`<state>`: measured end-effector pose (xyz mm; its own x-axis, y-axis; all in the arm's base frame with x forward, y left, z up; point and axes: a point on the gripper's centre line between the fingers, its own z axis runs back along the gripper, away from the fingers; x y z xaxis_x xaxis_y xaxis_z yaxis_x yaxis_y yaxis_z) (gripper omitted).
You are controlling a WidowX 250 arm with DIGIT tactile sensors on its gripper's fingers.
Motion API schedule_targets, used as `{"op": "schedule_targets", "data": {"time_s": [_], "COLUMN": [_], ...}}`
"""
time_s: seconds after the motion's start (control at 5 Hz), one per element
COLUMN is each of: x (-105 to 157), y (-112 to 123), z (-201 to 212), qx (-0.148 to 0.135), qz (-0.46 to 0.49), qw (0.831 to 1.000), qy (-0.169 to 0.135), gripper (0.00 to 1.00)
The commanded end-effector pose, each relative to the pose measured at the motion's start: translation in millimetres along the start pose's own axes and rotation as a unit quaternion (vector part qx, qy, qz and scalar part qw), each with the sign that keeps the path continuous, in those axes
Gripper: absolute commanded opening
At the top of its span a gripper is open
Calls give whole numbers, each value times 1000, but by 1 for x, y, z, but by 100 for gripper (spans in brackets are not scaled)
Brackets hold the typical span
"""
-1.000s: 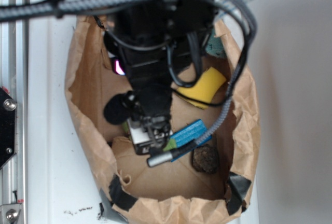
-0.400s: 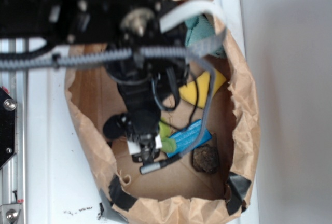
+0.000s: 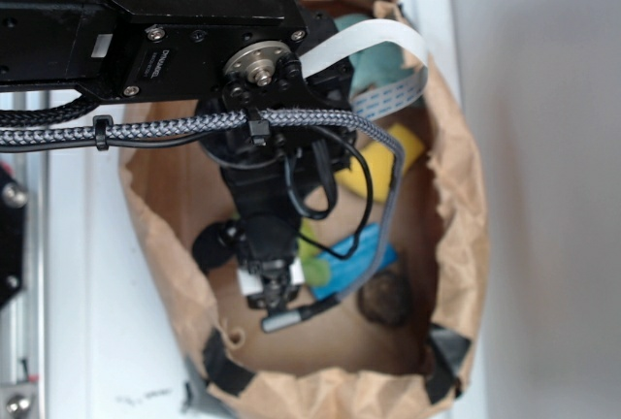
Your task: Grab the green animal.
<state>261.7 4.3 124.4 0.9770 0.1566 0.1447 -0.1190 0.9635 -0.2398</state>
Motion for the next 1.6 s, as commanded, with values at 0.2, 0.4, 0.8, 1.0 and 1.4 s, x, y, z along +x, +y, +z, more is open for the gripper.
{"op": "schedule_targets", "data": {"time_s": [0.2, 0.4, 0.8, 1.0, 1.4], "x": [-15, -8, 13, 3, 1], "y": [-16, -28, -42, -49, -51], "z": [-38, -52, -66, -79, -87], "qx": [32, -1, -4, 10, 42], "qz": [-67, -77, -63, -75, -82], "qw": [996, 996, 998, 997, 995], "qy": [-53, -34, -29, -19, -46], "gripper": [100, 100, 100, 100, 0]}}
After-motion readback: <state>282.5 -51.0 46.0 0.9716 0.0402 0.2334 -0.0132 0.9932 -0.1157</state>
